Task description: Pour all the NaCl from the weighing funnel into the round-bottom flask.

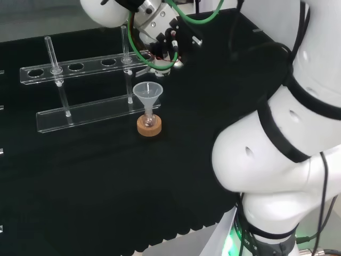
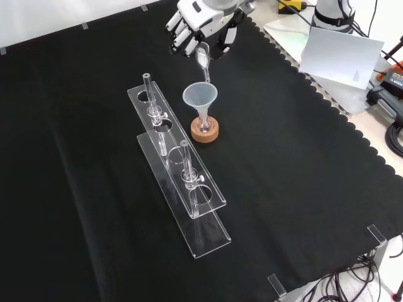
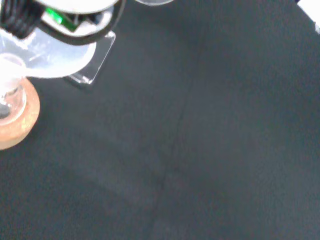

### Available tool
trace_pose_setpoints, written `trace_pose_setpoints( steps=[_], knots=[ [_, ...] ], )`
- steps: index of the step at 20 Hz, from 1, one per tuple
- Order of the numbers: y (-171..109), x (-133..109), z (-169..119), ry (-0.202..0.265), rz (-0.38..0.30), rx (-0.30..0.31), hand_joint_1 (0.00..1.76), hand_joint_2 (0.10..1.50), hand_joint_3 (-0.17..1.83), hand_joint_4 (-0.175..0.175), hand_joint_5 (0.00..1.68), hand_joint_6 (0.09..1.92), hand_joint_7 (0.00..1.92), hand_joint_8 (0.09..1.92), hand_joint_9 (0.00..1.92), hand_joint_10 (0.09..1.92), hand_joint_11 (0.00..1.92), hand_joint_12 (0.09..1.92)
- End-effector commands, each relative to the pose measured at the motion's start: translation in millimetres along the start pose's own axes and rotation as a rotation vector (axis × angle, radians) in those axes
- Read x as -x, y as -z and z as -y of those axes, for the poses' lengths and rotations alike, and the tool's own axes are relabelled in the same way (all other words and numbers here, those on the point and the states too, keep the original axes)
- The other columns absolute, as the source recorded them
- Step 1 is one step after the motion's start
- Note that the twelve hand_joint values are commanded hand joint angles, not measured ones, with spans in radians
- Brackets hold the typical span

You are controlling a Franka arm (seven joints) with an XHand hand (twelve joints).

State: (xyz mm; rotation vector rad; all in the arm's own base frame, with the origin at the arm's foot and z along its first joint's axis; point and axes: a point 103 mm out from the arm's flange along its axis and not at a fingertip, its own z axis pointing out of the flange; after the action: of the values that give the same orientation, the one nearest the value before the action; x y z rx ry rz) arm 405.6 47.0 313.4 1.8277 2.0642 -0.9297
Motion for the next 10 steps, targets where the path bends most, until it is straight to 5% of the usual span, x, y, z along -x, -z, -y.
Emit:
trace_pose_setpoints(
  steps=[1, 10],
  knots=[
    [-47.6, 0.5, -13.4, -0.037, 0.119, -0.135, 1.11, 0.65, 0.69, 0.175, 1.24, 0.74, 0.59, 0.66, 0.96, 0.47, 0.63, 1.24],
    [-56.3, 6.2, -13.6, -0.033, 0.112, -0.138, 1.11, 0.65, 0.69, 0.175, 1.24, 0.75, 0.59, 0.65, 0.96, 0.46, 0.63, 1.24]
  ],
)
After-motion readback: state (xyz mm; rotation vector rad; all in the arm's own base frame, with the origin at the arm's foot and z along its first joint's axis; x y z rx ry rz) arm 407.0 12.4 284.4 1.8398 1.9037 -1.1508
